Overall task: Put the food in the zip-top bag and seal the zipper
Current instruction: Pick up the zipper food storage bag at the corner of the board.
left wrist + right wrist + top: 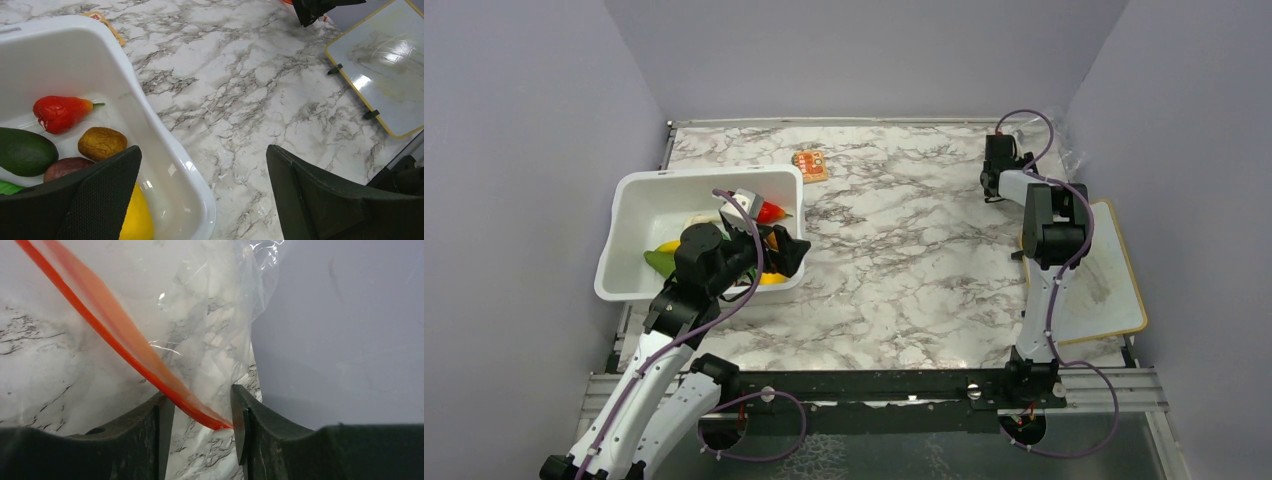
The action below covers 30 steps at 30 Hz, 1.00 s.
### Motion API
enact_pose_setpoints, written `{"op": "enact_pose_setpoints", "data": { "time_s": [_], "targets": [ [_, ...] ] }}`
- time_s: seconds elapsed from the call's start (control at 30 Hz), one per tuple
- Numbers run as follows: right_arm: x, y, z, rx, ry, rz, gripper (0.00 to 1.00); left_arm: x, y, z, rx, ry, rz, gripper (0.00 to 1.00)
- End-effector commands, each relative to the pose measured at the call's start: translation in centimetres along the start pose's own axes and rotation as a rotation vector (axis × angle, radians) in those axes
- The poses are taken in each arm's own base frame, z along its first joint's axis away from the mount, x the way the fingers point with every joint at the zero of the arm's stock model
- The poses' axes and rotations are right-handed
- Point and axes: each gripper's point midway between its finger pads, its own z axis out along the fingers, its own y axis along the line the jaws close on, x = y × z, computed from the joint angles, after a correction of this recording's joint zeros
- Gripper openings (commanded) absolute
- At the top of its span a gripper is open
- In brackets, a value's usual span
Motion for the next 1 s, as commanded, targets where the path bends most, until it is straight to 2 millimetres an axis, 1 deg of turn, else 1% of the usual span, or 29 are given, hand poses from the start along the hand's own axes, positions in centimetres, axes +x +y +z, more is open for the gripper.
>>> {"op": "enact_pose_setpoints", "data": {
  "time_s": [0.0, 0.13, 0.2, 0.3, 0.4, 0.53, 0.6, 0.73, 0.87, 0.97],
  "targets": [
    [-0.3, 0.7, 0.2, -0.034, -0.002, 0.02, 0.4, -0.2, -0.2, 0.1, 0.013, -0.02, 0.017, 1.0],
    [-0.6, 0.4, -0.2, -0.048, -0.007, 0.043, 0.27, -0.2, -0.1, 0.3, 0.01, -0.016, 0.018, 1.0],
    [-0.5, 0.5, -0.5, -0.062, -0.003, 0.052, 0.22, -0.2, -0.1, 0.3, 0.01, -0.015, 0.02, 1.0],
    [-0.8, 0.6, -1.2, -0.074, -0.011, 0.063, 0.17, -0.2, -0.1, 0.2, 0.01, -0.018, 0.022, 1.0],
    [-2.0, 1.1, -2.4, -0.106, -0.036, 0.08, 0.14, -0.3, 0.0, 0.2, 0.007, -0.02, 0.022, 1.0],
    [-3.9, 2.6, -5.1, -0.171, -0.086, 0.089, 0.1, -0.4, 0.5, 0.1, -0.026, -0.025, 0.023, 1.0],
    [-5.0, 3.6, -7.1, -0.198, -0.124, 0.078, 0.1, -0.5, 0.7, -0.1, -0.035, -0.034, 0.024, 1.0],
    [-6.4, 4.6, -10.5, -0.253, -0.171, 0.083, 0.09, -0.7, 1.0, -0.3, -0.056, -0.048, 0.027, 1.0],
    [-7.0, 5.4, -14.4, -0.342, -0.207, 0.103, 0.08, -0.3, 1.1, -0.1, -0.056, -0.033, 0.022, 1.0],
    [-6.7, 5.7, -17.3, -0.427, -0.217, 0.116, 0.07, -0.3, 1.2, 0.0, -0.064, -0.034, 0.021, 0.99]
  ]
}}
